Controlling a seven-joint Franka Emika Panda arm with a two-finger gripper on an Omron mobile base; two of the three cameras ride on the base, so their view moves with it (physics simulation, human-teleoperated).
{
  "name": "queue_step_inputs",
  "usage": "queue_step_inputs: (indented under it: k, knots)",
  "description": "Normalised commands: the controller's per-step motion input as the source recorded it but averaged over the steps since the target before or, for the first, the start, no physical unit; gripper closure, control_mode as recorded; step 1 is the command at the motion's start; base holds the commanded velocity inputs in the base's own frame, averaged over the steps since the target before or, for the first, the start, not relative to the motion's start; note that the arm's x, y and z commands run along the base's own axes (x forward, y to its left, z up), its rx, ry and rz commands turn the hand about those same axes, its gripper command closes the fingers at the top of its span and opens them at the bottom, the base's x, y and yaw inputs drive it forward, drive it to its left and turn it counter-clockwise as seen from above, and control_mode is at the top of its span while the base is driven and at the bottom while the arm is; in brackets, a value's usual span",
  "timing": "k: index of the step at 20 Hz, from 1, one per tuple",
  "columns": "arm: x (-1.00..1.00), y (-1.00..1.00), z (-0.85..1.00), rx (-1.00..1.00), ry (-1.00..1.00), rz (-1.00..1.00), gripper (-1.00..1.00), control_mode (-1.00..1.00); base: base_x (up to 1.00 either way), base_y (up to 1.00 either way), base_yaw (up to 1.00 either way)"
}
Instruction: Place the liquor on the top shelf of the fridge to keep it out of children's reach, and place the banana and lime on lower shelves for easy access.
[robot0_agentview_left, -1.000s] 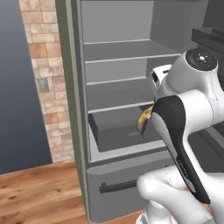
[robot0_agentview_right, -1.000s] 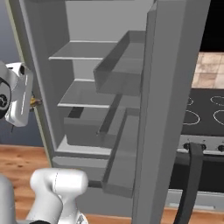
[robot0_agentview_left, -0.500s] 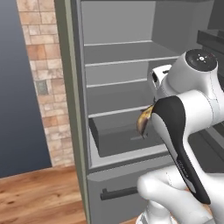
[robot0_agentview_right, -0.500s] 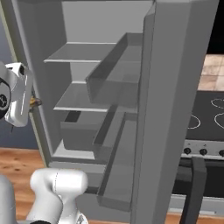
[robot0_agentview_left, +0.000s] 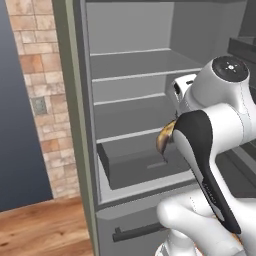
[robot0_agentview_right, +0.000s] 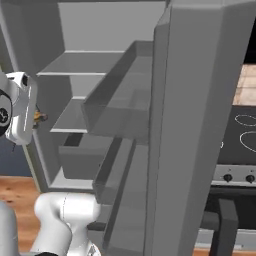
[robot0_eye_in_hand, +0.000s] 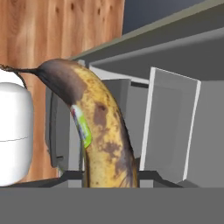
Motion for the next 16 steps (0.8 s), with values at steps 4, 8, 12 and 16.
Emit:
queue_step_inputs:
  k: [4,8,12,16]
  knots:
    - [0.00,0.00,0.00,0.00,0.00,0.00,1.00,1.00,0.31,-0.04,-0.21]
    - [0.00,0.00,0.00,0.00,0.00,0.00,1.00,1.00,0.15,0.00,-0.29]
    - [0.00,0.00,0.00,0.00,0.00,0.00,1.00,1.00,0.04,0.00,-0.30]
    - [0.04,0.00,-0.06,0.00,0.00,-0.06,1.00,-1.00,0.07,0.00,-0.21]
